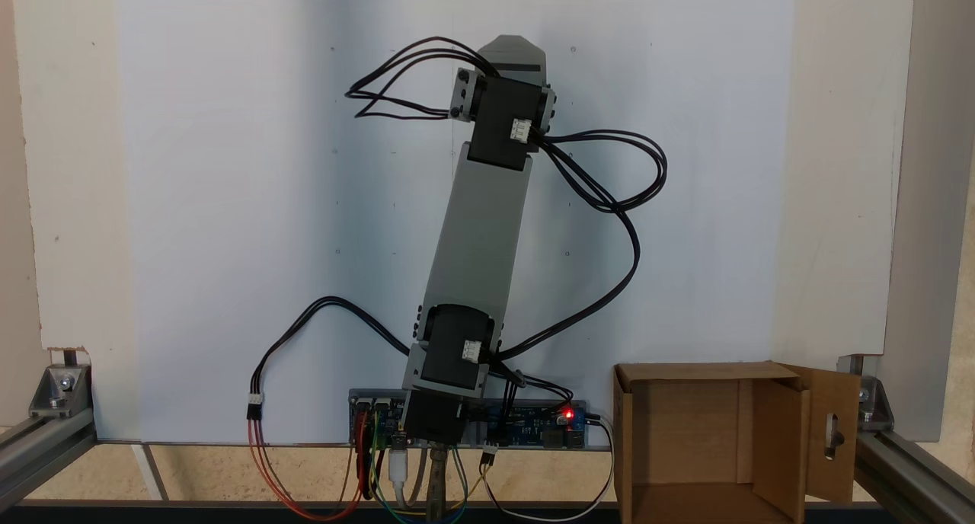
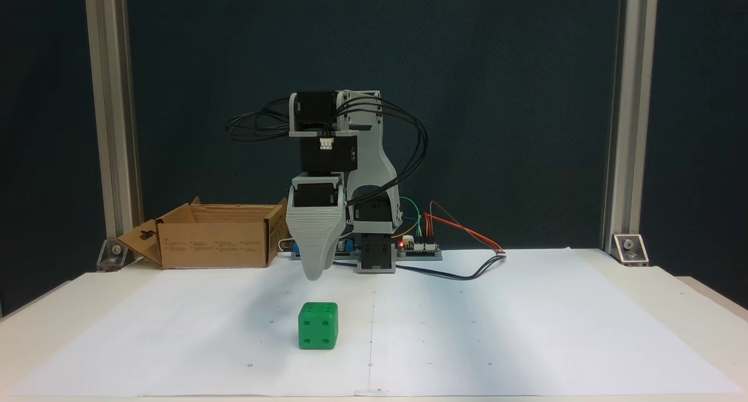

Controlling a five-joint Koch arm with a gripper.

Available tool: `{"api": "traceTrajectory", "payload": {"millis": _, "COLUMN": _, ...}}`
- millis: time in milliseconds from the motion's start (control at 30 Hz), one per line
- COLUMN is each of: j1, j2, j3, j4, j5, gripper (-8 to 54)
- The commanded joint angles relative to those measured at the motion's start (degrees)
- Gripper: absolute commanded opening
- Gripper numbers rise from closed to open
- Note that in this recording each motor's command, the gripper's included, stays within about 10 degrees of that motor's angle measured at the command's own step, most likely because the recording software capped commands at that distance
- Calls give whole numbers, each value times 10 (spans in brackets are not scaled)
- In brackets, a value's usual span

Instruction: Grasp a green dice and put it in the bin.

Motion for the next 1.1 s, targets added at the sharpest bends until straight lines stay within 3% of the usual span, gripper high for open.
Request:
{"api": "traceTrajectory", "payload": {"millis": 0, "j1": -4, "j2": 3, "j3": 4, "j4": -19, "j5": -33, "gripper": 440}}
{"api": "traceTrajectory", "payload": {"millis": 1067, "j1": 4, "j2": -3, "j3": 163, "j4": -161, "j5": -32, "gripper": 430}}
